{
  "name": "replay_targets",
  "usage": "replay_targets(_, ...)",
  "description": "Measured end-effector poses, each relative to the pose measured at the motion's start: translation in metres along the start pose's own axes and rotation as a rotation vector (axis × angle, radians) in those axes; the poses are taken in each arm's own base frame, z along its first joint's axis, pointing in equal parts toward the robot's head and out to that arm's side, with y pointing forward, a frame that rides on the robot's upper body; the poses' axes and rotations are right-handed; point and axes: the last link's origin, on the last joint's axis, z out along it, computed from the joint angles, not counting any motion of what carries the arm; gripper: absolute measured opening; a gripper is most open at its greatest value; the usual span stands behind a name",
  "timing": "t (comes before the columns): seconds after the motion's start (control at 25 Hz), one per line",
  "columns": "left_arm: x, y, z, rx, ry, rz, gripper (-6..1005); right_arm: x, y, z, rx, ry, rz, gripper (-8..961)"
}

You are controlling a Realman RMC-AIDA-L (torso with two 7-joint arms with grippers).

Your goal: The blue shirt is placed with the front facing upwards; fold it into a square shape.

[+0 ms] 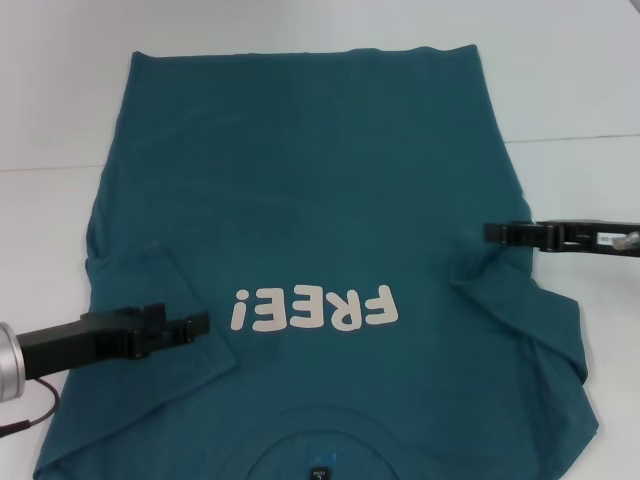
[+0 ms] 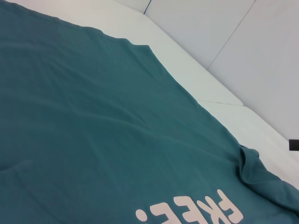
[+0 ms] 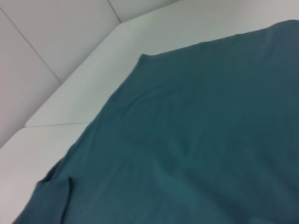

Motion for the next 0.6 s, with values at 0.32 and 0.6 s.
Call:
replay_targets(0.32,-0.001,0.000,0.000,0.001,0.000,-0.003,908,0.019,-0.031,-0.035,0.094,0.006,0.128,577)
replay_targets(0.6,-0.002,0.000,0.000,0.000,0.000,-0.004,908,0.039,-0.047,-0.056,0.148,0.023,0.255,573)
